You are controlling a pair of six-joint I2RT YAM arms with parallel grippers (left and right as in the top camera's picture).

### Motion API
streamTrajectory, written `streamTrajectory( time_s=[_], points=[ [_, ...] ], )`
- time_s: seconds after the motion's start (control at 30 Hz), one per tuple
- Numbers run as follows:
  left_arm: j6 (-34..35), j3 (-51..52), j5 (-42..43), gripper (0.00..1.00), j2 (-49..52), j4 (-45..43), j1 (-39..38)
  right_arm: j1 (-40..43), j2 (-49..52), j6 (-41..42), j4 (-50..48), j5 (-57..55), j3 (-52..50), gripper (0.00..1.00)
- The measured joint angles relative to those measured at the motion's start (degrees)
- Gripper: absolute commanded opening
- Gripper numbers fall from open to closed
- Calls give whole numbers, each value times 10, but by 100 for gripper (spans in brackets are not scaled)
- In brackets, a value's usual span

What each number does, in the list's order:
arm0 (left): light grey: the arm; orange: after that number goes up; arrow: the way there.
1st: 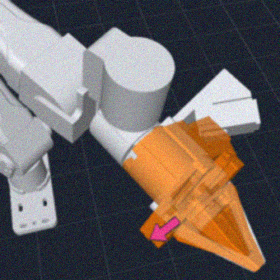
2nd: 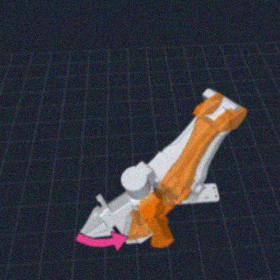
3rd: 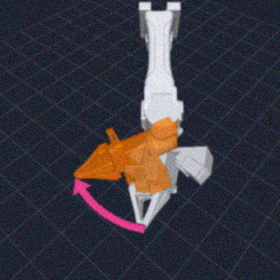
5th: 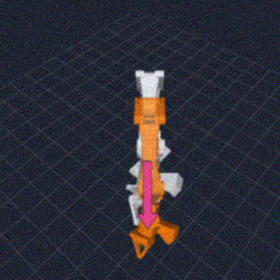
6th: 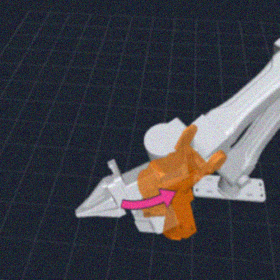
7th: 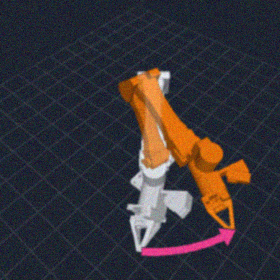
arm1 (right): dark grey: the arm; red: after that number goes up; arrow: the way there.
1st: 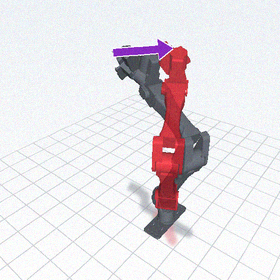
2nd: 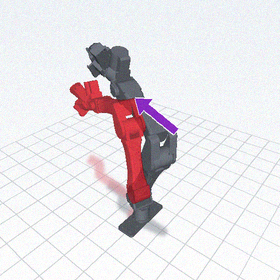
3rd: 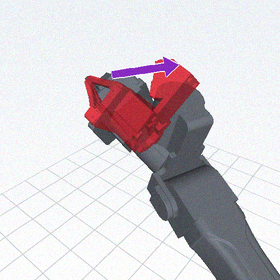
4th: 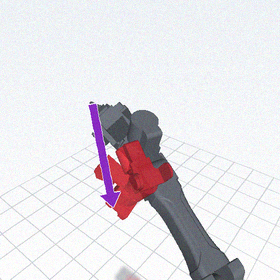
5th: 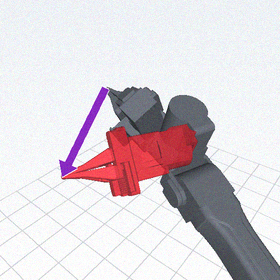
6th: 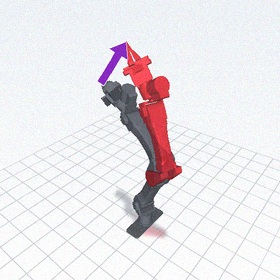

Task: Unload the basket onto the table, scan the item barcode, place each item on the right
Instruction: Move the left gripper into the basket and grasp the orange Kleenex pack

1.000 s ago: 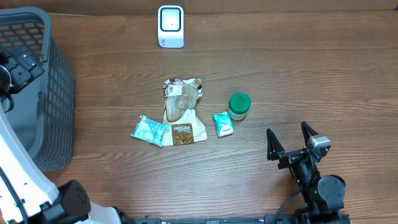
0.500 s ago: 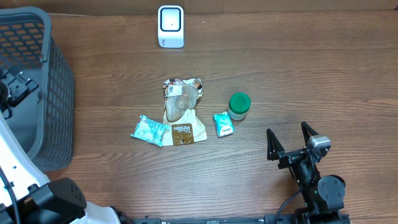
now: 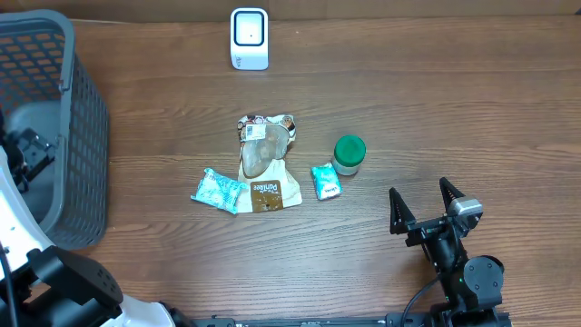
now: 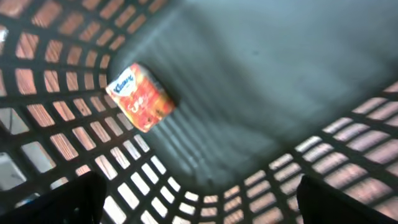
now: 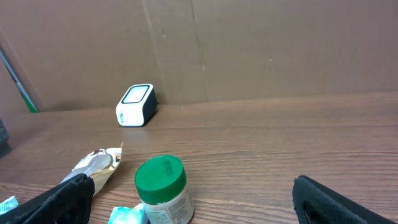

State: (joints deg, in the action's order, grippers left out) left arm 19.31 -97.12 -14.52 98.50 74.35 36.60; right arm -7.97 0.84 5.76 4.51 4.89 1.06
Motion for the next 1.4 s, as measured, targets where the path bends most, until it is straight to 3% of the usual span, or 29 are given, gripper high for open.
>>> streamTrajectory(
  time_s=[0.3,0.87,1.4],
  points=[
    [2,87,-8,96,1,-41,54,0,0,0,0,0,0,100],
    [2,120,-7,90,1,-76,74,0,0,0,1,0,0,100],
    [2,211,-10,84,1,-194,100,0,0,0,1,0,0,100]
  ],
)
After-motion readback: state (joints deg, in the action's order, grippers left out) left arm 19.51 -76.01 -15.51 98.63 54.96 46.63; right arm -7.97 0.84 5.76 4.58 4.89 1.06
